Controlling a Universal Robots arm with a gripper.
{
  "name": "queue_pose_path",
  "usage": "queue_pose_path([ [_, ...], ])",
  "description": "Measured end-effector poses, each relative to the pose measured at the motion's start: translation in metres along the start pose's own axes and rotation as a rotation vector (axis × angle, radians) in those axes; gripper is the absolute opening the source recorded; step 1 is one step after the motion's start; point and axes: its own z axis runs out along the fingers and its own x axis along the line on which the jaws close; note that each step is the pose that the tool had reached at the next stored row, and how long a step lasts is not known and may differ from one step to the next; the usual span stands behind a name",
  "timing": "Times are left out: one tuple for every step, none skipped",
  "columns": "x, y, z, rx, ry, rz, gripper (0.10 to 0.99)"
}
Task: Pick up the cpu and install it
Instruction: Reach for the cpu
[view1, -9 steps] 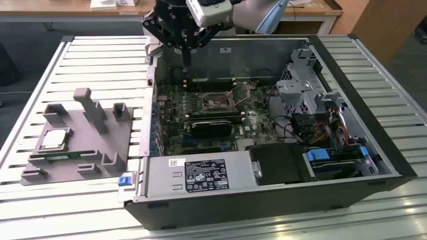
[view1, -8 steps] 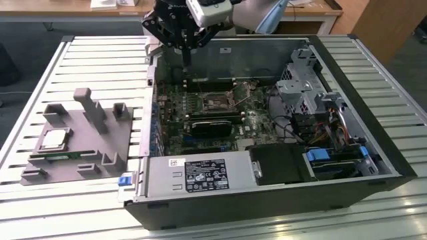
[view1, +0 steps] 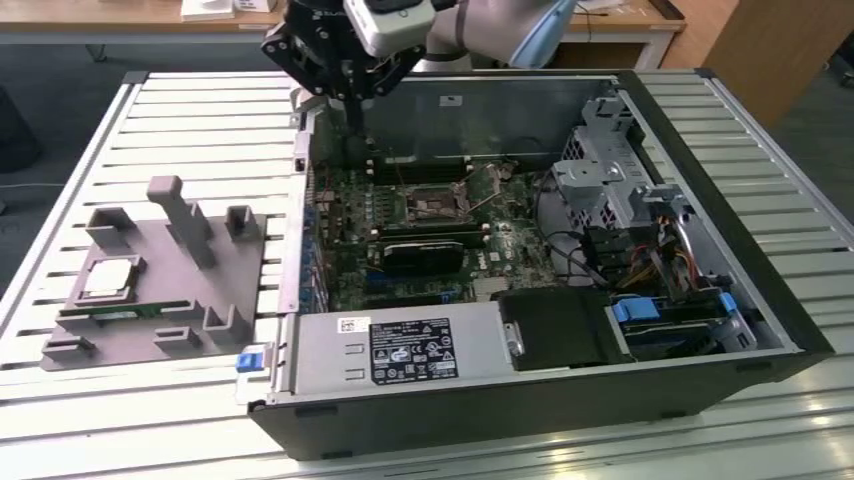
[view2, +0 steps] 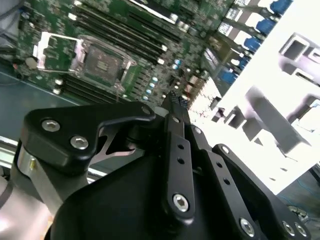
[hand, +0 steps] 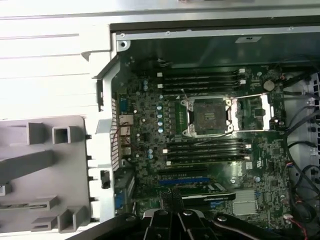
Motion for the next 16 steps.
queue_pose_path([
  [0.0045,-0.0003,0.0002,0.000,0.0001,0.000,0.106],
  [0.0090,-0.0007,0.0006,0.000,0.0000,0.000,0.106],
  [0.0136,-0.0010,0.0009,0.000,0.0000,0.000,0.106],
  [0.0181,-0.0013,0.0013,0.000,0.0000,0.000,0.106],
  [0.0226,-0.0016,0.0018,0.000,-0.0001,0.000,0.106],
  [0.0271,-0.0020,0.0021,0.000,0.0000,0.000,0.106],
  [0.0320,-0.0023,0.0027,0.000,-0.0001,0.000,0.106],
  [0.0361,-0.0026,0.0030,0.000,0.0000,0.000,0.106],
  [0.0408,-0.0030,0.0035,0.000,0.0000,0.000,0.106],
  [0.0455,-0.0034,0.0039,0.000,0.0000,0.000,0.106],
  [0.0500,-0.0038,0.0042,0.000,0.0000,0.000,0.106],
  [0.0545,-0.0041,0.0046,0.000,-0.0001,0.000,0.106],
  [0.0590,-0.0045,0.0050,0.000,0.0000,0.000,0.106],
  [0.0635,-0.0048,0.0053,0.000,0.0001,0.000,0.106],
  [0.0684,-0.0052,0.0058,0.000,0.0002,0.000,0.106],
  [0.0729,-0.0056,0.0062,0.000,0.0003,0.000,0.106],
])
